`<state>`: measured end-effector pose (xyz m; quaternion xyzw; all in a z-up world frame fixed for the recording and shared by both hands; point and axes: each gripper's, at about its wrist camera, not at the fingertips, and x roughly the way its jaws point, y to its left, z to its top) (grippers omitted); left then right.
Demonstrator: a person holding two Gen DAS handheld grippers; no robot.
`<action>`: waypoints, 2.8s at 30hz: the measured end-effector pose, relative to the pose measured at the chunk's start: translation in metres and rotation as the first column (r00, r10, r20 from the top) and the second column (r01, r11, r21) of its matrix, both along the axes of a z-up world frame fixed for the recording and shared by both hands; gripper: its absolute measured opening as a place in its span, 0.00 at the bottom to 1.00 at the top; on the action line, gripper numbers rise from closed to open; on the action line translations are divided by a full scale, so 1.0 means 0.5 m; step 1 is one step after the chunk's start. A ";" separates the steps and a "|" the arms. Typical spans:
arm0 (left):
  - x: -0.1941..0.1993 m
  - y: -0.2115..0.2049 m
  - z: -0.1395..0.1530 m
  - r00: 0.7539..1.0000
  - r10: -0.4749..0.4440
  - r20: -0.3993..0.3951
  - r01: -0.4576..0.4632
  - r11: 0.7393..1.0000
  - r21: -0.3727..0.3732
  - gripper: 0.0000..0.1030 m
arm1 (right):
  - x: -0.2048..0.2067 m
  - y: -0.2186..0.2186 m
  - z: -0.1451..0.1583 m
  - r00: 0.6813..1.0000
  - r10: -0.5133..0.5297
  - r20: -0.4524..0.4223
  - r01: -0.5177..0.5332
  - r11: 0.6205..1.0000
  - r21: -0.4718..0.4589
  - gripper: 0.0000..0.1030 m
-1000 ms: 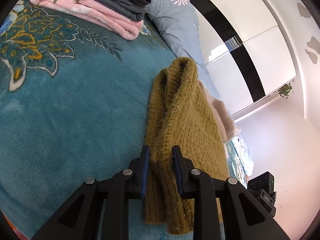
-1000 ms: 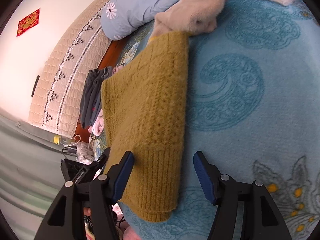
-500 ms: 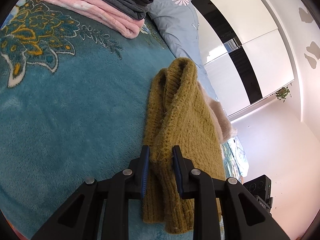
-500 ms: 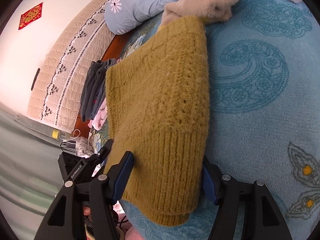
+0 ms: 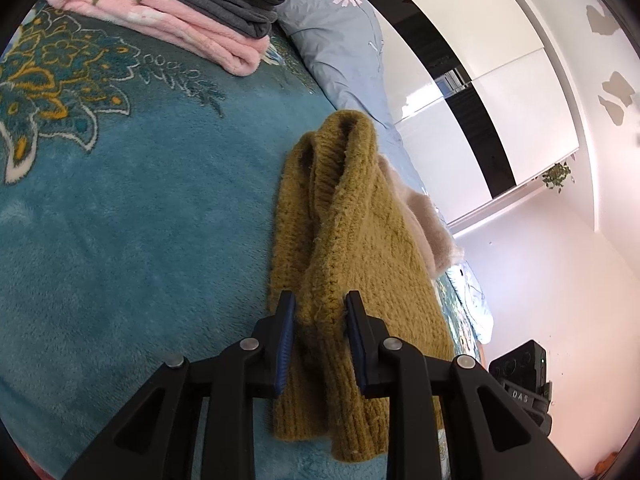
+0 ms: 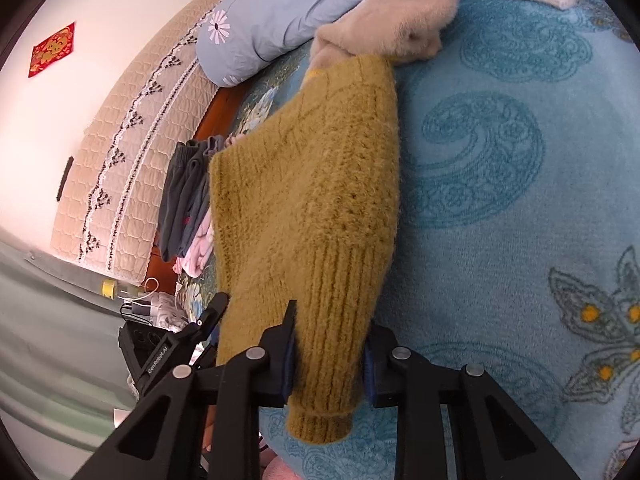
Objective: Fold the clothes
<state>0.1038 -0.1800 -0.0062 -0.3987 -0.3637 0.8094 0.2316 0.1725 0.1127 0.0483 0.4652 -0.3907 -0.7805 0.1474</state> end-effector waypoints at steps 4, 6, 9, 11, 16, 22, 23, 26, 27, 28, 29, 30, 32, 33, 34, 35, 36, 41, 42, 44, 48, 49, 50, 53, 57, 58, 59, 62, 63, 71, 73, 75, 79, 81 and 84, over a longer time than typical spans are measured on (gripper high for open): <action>0.004 0.000 0.013 1.000 -0.016 -0.023 0.016 1.000 0.001 0.24 | -0.008 0.037 0.013 1.000 -0.015 0.008 0.015 1.000 -0.010 0.26; 0.005 -0.009 0.017 0.999 -0.007 -0.035 0.007 1.000 0.002 0.24 | -0.016 0.059 0.027 1.000 -0.019 0.010 0.019 1.000 0.018 0.25; 0.004 -0.022 0.019 0.999 0.007 -0.043 -0.007 1.000 0.014 0.24 | -0.037 0.108 0.053 0.999 -0.044 0.009 0.043 0.998 0.051 0.25; 0.003 -0.026 0.018 0.999 0.013 -0.041 -0.012 1.000 0.018 0.24 | -0.056 0.148 0.068 0.998 -0.068 0.011 0.067 0.995 0.068 0.25; -0.006 -0.021 0.015 1.000 0.006 -0.030 -0.006 1.000 0.017 0.25 | -0.113 0.232 0.084 0.993 -0.109 0.035 0.105 0.987 0.119 0.25; -0.041 -0.030 0.020 0.999 0.050 -0.012 -0.050 0.998 0.024 0.36 | -0.128 0.270 0.062 0.991 -0.130 0.035 0.126 0.986 0.111 0.25; -0.047 -0.031 0.022 0.998 0.054 -0.012 -0.054 0.998 0.027 0.38 | -0.125 0.269 0.059 0.992 -0.125 0.029 0.121 0.985 0.123 0.26; -0.063 -0.022 0.031 0.999 0.040 -0.022 -0.039 0.999 0.023 0.42 | -0.112 0.267 0.057 0.993 -0.120 0.002 0.119 0.984 0.132 0.29; -0.068 -0.018 0.034 0.999 0.032 -0.021 -0.031 0.999 0.021 0.43 | -0.106 0.268 0.060 0.992 -0.128 -0.004 0.127 0.984 0.127 0.29; -0.074 -0.014 0.037 0.999 0.025 -0.022 -0.025 0.999 0.022 0.43 | -0.099 0.270 0.063 0.991 -0.135 -0.011 0.135 0.983 0.123 0.30; -0.076 -0.012 0.041 0.999 0.021 -0.025 -0.020 1.000 0.023 0.43 | -0.090 0.270 0.071 0.989 -0.143 -0.026 0.145 0.980 0.134 0.30; -0.078 -0.012 0.044 0.999 0.017 -0.029 -0.017 1.000 0.024 0.44 | -0.081 0.271 0.080 0.988 -0.150 -0.041 0.155 0.977 0.144 0.30; -0.081 -0.011 0.051 0.999 0.016 -0.035 -0.015 1.000 0.026 0.45 | -0.059 0.276 0.097 0.983 -0.171 -0.072 0.181 0.970 0.164 0.30; -0.081 -0.013 0.055 0.999 0.018 -0.041 -0.017 0.999 0.027 0.46 | -0.046 0.280 0.107 0.979 -0.184 -0.090 0.197 0.966 0.168 0.30; -0.081 -0.016 0.058 0.999 0.021 -0.044 -0.020 0.999 0.029 0.47 | -0.034 0.283 0.116 0.975 -0.194 -0.109 0.210 0.964 0.163 0.30; -0.083 -0.020 0.064 0.999 0.024 -0.043 -0.022 0.999 0.036 0.48 | -0.024 0.284 0.122 0.970 -0.204 -0.129 0.223 0.963 0.149 0.30; -0.084 -0.022 0.072 0.999 0.025 -0.044 -0.023 0.999 0.049 0.49 | -0.013 0.286 0.129 0.965 -0.214 -0.149 0.235 0.963 0.135 0.31; -0.099 0.006 0.150 0.994 0.013 -0.111 -0.016 1.000 -0.026 0.58 | 0.001 0.270 0.112 0.956 -0.222 -0.193 0.243 0.965 0.094 0.31; -0.104 0.024 0.172 0.991 -0.001 -0.134 -0.008 0.998 -0.065 0.58 | -0.003 0.265 0.104 0.958 -0.216 -0.187 0.236 0.968 0.090 0.31; -0.115 0.060 0.215 0.984 -0.030 -0.176 0.005 0.990 -0.143 0.58 | -0.006 0.261 0.093 0.964 -0.200 -0.174 0.217 0.973 0.082 0.31; -0.145 0.134 0.244 0.971 -0.104 -0.217 0.059 0.977 -0.205 0.58 | -0.005 0.252 0.088 0.967 -0.176 -0.184 0.194 0.977 0.085 0.31; -0.153 0.151 0.239 0.969 -0.136 -0.205 0.093 0.974 -0.205 0.58 | -0.003 0.252 0.088 0.968 -0.170 -0.187 0.189 0.978 0.086 0.31; -0.158 0.165 0.231 0.968 -0.164 -0.191 0.123 0.970 -0.212 0.58 | -0.003 0.253 0.086 0.968 -0.169 -0.186 0.187 0.979 0.083 0.31; -0.169 0.185 0.200 0.972 -0.188 -0.143 0.146 0.955 -0.260 0.58 | -0.002 0.258 0.081 0.968 -0.167 -0.185 0.183 0.981 0.071 0.31; -0.182 0.157 0.153 0.986 -0.148 -0.082 0.123 0.961 -0.247 0.58 | -0.001 0.260 0.079 0.968 -0.158 -0.193 0.172 0.983 0.061 0.31; -0.181 0.152 0.147 0.987 -0.144 -0.075 0.122 0.963 -0.242 0.58 | -0.002 0.259 0.078 0.969 -0.153 -0.194 0.167 0.984 0.060 0.31; -0.181 0.147 0.141 0.988 -0.141 -0.067 0.121 0.964 -0.237 0.58 | -0.004 0.257 0.076 0.970 -0.146 -0.193 0.160 0.985 0.059 0.31; -0.180 0.149 0.128 0.989 -0.141 -0.044 0.125 0.957 -0.260 0.58 | -0.007 0.247 0.076 0.974 -0.120 -0.194 0.134 0.989 0.058 0.31; -0.183 0.153 0.123 0.989 -0.141 -0.032 0.127 0.953 -0.275 0.58 | -0.007 0.244 0.076 0.974 -0.114 -0.195 0.128 0.990 0.060 0.31; -0.185 0.156 0.140 0.987 -0.158 -0.027 0.144 0.947 -0.286 0.58 | -0.010 0.240 0.067 0.979 -0.096 -0.179 0.107 0.993 0.053 0.31; -0.183 0.145 0.154 0.985 -0.166 -0.047 0.149 0.957 -0.249 0.58 | -0.011 0.240 0.066 0.979 -0.094 -0.178 0.104 0.993 0.050 0.31; -0.183 0.126 0.166 0.983 -0.169 -0.066 0.152 0.968 -0.201 0.58 | -0.012 0.239 0.066 0.980 -0.092 -0.178 0.103 0.993 0.053 0.31; -0.198 0.076 0.156 0.994 -0.102 -0.048 0.092 0.980 -0.178 0.63 | -0.013 0.239 0.064 0.980 -0.094 -0.177 0.104 0.993 0.050 0.31; -0.206 0.064 0.142 0.997 -0.074 -0.022 0.070 0.982 -0.174 0.63 | -0.014 0.241 0.064 0.980 -0.094 -0.177 0.104 0.993 0.047 0.31; -0.212 0.089 0.134 0.995 -0.100 -0.012 0.096 0.975 -0.201 0.64 | -0.018 0.241 0.060 0.981 -0.089 -0.173 0.099 0.994 0.047 0.31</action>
